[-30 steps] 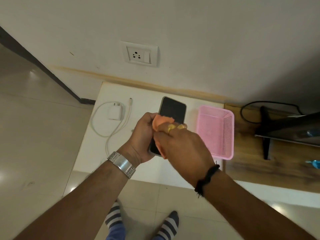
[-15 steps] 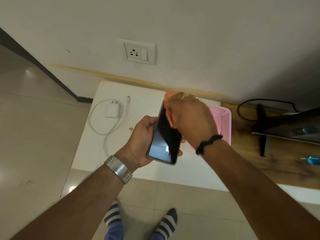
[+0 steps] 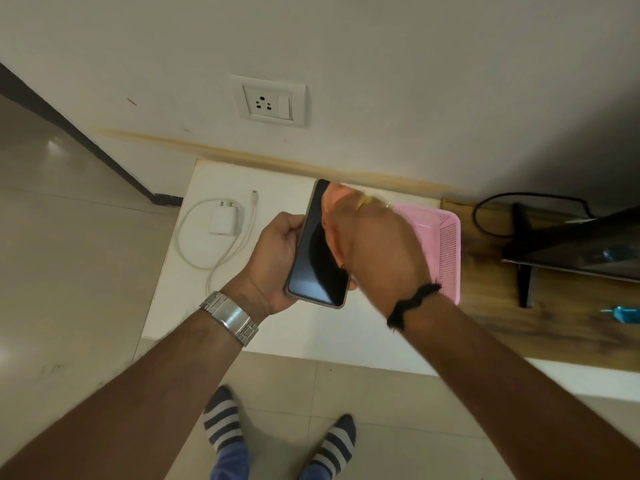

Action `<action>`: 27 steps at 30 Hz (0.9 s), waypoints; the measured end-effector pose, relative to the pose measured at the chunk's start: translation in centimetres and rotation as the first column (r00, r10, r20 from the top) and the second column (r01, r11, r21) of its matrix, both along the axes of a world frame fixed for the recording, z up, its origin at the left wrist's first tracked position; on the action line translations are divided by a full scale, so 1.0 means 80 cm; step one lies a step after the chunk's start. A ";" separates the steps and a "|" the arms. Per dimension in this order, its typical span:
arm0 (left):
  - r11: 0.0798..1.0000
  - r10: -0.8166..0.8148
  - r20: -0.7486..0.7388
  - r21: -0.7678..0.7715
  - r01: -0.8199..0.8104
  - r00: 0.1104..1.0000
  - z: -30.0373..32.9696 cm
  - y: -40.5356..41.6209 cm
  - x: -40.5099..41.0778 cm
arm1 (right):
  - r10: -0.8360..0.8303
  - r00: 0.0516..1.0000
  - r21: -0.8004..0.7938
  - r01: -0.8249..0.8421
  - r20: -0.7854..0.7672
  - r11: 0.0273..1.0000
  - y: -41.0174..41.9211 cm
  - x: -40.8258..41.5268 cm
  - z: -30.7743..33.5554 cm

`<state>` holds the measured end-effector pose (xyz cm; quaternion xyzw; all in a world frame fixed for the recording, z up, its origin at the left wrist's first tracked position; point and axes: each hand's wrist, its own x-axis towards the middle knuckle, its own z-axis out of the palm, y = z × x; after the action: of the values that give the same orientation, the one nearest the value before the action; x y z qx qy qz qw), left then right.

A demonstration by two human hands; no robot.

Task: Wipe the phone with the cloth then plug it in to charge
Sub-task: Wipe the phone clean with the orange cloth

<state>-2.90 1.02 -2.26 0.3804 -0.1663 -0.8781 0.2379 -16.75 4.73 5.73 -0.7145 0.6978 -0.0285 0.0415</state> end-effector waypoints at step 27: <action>0.999 -0.035 0.021 -0.020 0.035 0.999 0.012 -0.018 -0.023 | 0.322 0.935 0.150 -0.343 0.146 0.927 0.054 0.003 0.015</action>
<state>-4.73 -0.43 -1.31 0.3840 -0.1840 -0.8765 0.2246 -16.53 9.07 6.97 -0.8133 0.5624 -0.0026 0.1490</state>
